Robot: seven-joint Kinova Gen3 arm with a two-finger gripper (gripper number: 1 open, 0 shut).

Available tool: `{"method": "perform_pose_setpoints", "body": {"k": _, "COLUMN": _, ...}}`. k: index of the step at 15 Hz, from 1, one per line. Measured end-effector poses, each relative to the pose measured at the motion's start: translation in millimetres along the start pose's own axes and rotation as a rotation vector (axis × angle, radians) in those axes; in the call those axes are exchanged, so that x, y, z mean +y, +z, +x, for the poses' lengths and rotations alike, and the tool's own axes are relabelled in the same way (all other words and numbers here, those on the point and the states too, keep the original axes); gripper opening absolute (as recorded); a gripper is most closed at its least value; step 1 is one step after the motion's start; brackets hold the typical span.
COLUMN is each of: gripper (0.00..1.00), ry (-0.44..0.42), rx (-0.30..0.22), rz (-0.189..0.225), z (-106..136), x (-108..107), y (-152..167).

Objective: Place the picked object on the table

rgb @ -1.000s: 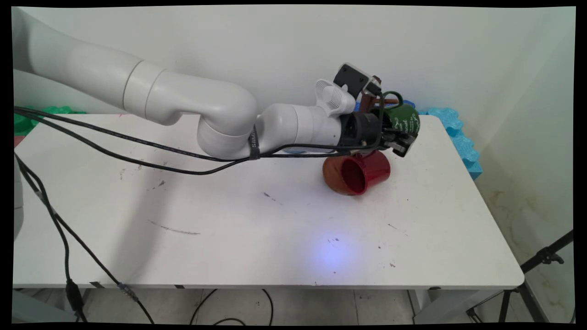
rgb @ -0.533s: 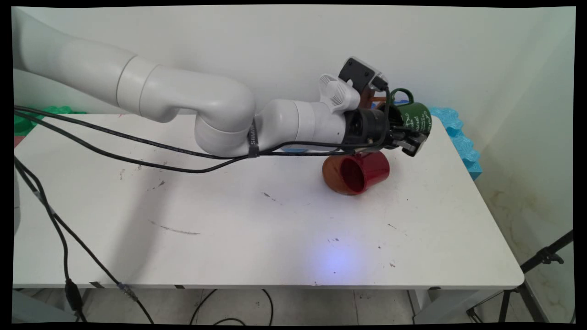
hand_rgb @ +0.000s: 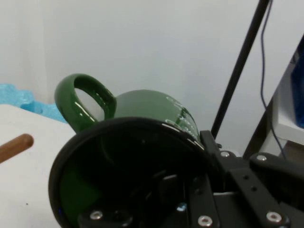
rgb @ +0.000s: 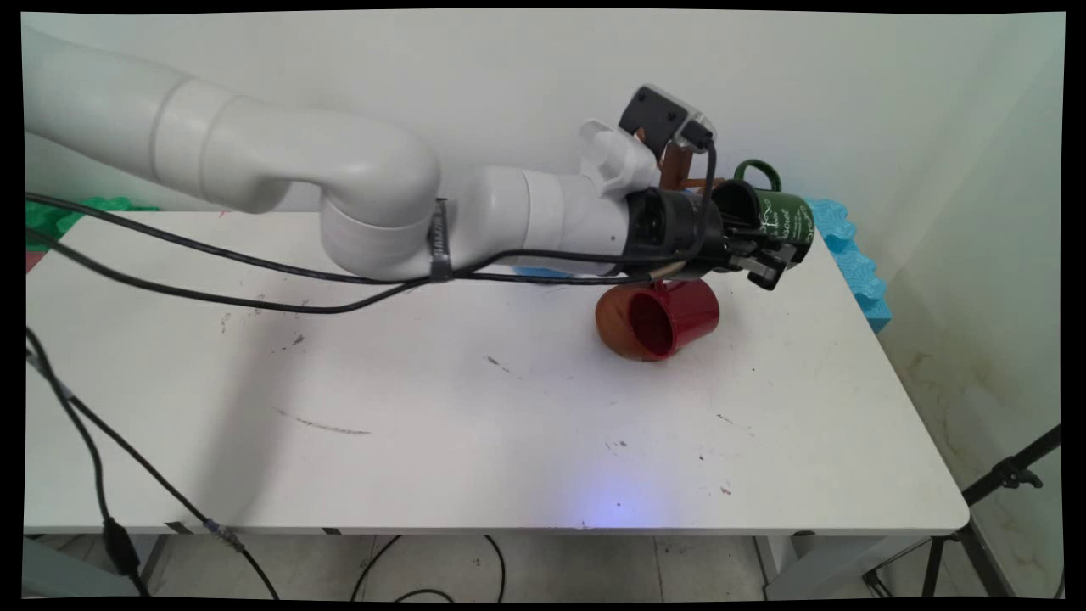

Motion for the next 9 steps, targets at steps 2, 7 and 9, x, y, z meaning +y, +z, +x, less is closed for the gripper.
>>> {"method": "perform_pose_setpoints", "body": {"k": 2, "gripper": 0.00, "ry": 0.007, "rx": -0.007, "rz": -0.015, "z": 5, "x": 4, "y": -10}}
{"method": "perform_pose_setpoints", "body": {"k": 7, "gripper": 0.00, "ry": 0.054, "rx": -0.049, "rz": -0.067, "z": 17, "x": 18, "y": -36}}
{"method": "perform_pose_setpoints", "body": {"k": 9, "gripper": 0.00, "ry": 0.077, "rx": -0.069, "rz": -0.073, "z": 25, "x": 21, "y": -50}}
